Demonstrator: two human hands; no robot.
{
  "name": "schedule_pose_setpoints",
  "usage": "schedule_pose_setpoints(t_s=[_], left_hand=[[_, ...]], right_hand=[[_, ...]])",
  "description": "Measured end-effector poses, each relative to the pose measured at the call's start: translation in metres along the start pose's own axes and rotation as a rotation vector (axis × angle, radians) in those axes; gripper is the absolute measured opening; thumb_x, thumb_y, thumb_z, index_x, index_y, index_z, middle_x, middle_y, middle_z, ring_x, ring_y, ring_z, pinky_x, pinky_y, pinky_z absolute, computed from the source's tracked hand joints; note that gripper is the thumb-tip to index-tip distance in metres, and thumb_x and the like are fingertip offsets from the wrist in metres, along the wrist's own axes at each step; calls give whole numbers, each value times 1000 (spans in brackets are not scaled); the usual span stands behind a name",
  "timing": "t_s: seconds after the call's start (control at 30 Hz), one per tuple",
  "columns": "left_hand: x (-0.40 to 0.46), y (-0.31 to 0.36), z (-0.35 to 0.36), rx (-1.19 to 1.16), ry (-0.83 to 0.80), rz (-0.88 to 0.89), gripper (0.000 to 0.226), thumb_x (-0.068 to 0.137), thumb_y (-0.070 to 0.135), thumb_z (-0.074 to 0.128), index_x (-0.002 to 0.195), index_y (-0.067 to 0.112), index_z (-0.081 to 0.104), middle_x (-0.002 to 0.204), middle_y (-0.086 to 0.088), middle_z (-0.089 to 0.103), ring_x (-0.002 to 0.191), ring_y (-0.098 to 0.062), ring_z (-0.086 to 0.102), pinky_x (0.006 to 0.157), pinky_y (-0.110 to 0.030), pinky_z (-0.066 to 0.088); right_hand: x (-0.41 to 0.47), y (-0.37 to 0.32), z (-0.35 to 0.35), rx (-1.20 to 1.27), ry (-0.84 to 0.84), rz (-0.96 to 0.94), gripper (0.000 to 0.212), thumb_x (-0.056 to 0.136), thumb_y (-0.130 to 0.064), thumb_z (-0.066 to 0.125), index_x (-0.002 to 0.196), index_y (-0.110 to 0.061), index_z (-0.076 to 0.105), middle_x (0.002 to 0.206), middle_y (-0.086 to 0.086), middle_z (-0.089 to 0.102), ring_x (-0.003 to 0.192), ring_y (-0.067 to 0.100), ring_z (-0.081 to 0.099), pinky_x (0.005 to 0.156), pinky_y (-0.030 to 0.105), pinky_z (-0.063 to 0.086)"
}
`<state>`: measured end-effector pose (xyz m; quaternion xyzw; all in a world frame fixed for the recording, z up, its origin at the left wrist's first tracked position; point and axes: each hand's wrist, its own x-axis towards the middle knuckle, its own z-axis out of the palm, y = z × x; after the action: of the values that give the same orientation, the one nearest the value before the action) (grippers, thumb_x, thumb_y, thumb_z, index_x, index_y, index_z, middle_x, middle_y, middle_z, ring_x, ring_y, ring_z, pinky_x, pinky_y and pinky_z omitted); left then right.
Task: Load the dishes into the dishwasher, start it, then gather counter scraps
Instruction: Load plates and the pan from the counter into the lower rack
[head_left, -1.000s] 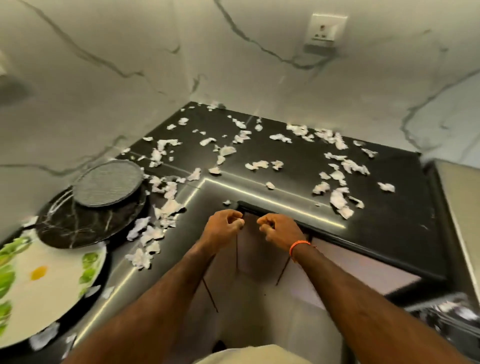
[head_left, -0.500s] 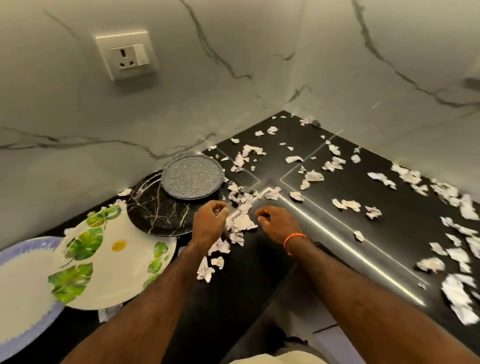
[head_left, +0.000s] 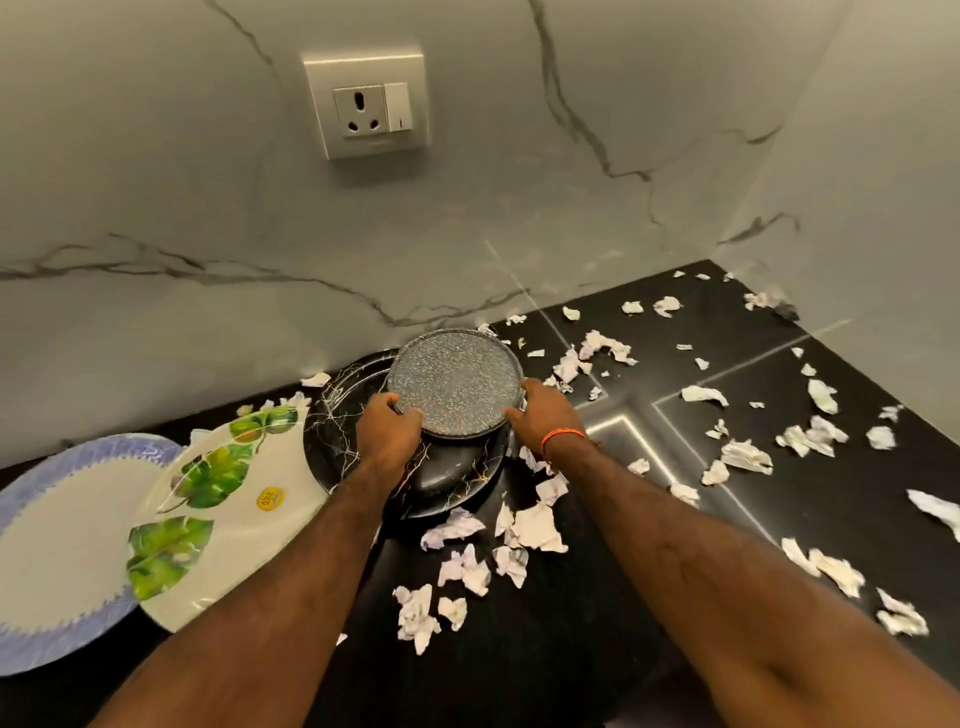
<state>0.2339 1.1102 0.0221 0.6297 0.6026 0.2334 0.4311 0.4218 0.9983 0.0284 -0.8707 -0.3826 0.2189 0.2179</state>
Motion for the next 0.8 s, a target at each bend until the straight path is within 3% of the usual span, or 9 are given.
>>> schedule_pose_setpoints(t_s=[0.2, 0.3, 0.43, 0.53, 0.63, 0.73, 0.8], left_hand=[[22, 7, 8, -320, -27, -224, 64, 88, 3, 70, 147, 10, 43, 116, -11, 66, 103, -27, 67, 86, -36, 58], [13, 10, 12, -407, -38, -211, 47, 98, 8, 61, 143, 11, 50, 99, -1, 64, 80, -16, 59, 64, -29, 49], [-1, 8, 11, -586, -137, -209, 22, 103, 12, 53, 123, 16, 62, 114, -3, 67, 98, -17, 66, 79, -39, 59], [-17, 9, 16, -699, -218, -169, 16, 104, 12, 53, 116, 15, 63, 118, -6, 69, 106, -20, 68, 86, -47, 60], [-37, 11, 24, -729, -263, -107, 20, 104, 15, 53, 122, 11, 62, 114, -4, 69, 101, -17, 66, 83, -46, 60], [-59, 12, 36, -697, -355, -54, 14, 104, 18, 52, 111, 17, 65, 106, -4, 69, 95, -19, 65, 82, -45, 59], [-78, 13, 48, -660, -421, -3, 14, 104, 17, 52, 104, 19, 66, 103, -8, 68, 94, -22, 63, 89, -49, 56]], right_hand=[[25, 3, 19, 122, -37, 81, 59, 87, -29, 72, 136, -11, 45, 130, 15, 61, 120, 34, 59, 104, 42, 47], [24, 15, 19, 213, -32, 98, 65, 77, -22, 79, 130, -13, 43, 124, 12, 62, 115, 30, 60, 102, 43, 49], [9, 41, 5, 255, 50, 44, 90, 64, -22, 81, 142, -18, 36, 131, 8, 54, 118, 25, 56, 105, 44, 48], [-27, 53, -16, 353, 103, 48, 83, 69, -16, 85, 138, -19, 39, 119, -2, 58, 104, 18, 60, 96, 36, 51], [-68, 70, -29, 418, 211, 87, 64, 75, -31, 81, 130, -21, 50, 101, -6, 66, 86, 13, 64, 84, 37, 56], [-112, 88, -40, 449, 375, 160, 35, 88, -39, 67, 119, -27, 60, 97, -7, 69, 87, 13, 66, 86, 40, 57], [-143, 99, -47, 448, 457, 208, 30, 92, -38, 61, 120, -28, 61, 101, -7, 70, 93, 13, 66, 90, 38, 54]])
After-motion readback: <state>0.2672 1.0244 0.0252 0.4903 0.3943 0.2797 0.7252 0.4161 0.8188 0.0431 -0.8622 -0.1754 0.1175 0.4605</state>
